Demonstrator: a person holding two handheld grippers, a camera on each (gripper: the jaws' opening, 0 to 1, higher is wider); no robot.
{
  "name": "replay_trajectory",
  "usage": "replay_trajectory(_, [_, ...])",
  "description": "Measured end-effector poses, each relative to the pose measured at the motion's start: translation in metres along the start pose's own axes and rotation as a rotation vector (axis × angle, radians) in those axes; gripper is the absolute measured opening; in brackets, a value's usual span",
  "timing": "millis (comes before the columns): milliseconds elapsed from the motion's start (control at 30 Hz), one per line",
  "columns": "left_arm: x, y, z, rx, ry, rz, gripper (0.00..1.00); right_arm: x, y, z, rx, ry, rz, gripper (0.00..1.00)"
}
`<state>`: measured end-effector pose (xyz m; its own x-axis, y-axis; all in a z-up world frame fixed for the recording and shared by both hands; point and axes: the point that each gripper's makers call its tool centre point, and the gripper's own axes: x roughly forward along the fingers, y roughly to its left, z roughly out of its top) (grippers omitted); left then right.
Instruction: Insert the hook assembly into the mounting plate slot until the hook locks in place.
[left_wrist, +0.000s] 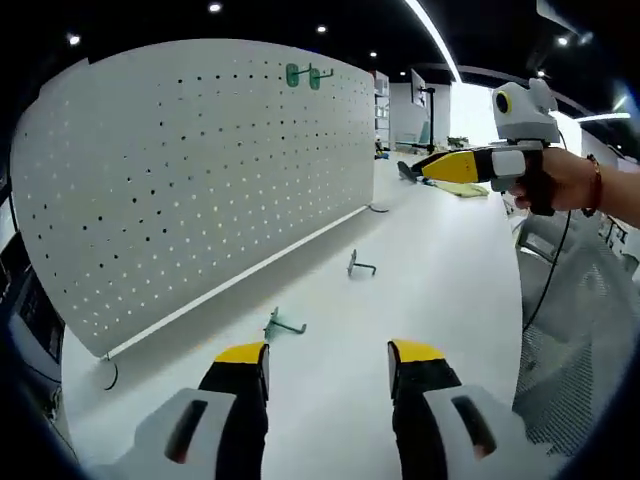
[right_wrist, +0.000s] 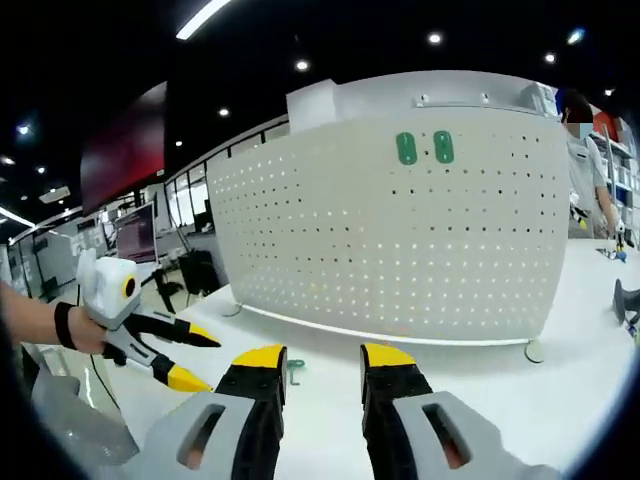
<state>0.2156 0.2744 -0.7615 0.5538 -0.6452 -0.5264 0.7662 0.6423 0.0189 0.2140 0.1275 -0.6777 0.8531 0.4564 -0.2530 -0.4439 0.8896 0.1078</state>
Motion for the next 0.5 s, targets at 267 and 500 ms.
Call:
replay_trajectory(267, [0.014,0.011,-0.011,-0.004,0.059,0.028,0.47,-0.003,0.004,-0.017,0.033,0.012,0.005,0.29])
replay_trajectory(500, [0.026,0.022,-0.019,0.006,0.098,0.033,0.46,0.001,0.008,-0.03,0.053,0.03,0.018,0.29])
